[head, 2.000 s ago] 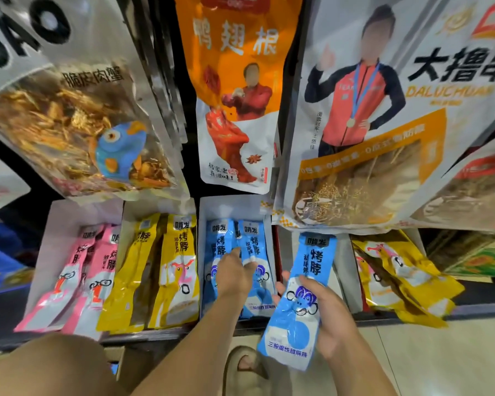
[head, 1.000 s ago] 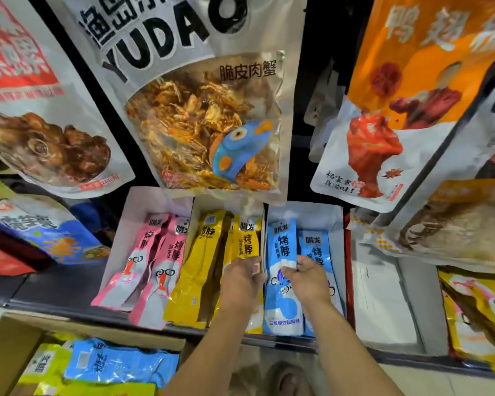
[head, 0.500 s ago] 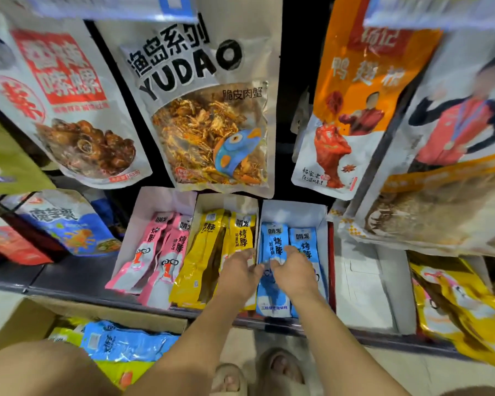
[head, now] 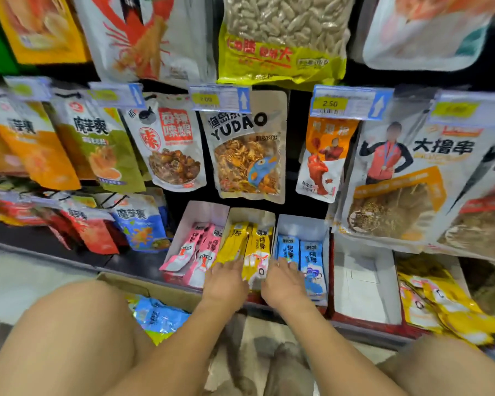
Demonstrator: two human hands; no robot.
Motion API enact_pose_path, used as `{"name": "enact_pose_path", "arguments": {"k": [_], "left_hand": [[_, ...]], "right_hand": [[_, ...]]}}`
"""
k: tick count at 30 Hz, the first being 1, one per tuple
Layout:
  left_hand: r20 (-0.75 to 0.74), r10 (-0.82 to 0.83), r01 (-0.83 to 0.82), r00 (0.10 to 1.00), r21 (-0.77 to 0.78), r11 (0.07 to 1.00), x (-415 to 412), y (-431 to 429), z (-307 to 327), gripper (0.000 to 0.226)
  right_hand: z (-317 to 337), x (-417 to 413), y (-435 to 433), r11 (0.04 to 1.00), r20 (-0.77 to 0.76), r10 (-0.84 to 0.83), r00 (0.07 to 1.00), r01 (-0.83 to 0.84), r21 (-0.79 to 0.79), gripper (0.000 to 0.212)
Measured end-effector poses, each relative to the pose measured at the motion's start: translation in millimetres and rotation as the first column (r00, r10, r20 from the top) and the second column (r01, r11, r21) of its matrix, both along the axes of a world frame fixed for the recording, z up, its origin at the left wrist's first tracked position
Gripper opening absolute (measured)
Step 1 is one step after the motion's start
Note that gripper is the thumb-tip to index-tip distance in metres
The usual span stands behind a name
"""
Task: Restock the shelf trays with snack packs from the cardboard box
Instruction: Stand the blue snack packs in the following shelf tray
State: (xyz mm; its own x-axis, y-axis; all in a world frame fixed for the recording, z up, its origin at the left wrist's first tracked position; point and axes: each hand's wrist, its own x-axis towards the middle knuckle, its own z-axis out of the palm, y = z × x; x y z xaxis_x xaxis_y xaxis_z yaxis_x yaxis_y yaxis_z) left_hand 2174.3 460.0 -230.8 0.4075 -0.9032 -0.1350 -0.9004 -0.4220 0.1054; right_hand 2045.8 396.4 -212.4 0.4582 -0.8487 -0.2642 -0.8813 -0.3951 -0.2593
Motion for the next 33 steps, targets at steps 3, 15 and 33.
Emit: {"name": "enact_pose_path", "arguments": {"k": [3, 15, 33], "left_hand": [[0.05, 0.031, -0.032, 0.998, 0.015, 0.999, 9.5, 24.8, 7.2, 0.047], [0.103, 0.248, -0.253, 0.963, 0.032, 0.967, 90.6, 121.5, 11.6, 0.04], [-0.119, 0.547, -0.52, 0.829, 0.199, 0.831, 202.5, 197.9, -76.6, 0.054]], "right_hand": [[3.7, 12.6, 16.6, 0.997, -0.01, 0.068, 0.998, -0.068, -0.026, 0.069], [2.0, 93.8, 72.9, 0.937, -0.065, 0.327, 0.943, -0.332, -0.105, 0.067], [-118.3, 215.6, 114.6, 0.809, -0.181, 0.587, 0.789, -0.579, 0.098, 0.065]]}}
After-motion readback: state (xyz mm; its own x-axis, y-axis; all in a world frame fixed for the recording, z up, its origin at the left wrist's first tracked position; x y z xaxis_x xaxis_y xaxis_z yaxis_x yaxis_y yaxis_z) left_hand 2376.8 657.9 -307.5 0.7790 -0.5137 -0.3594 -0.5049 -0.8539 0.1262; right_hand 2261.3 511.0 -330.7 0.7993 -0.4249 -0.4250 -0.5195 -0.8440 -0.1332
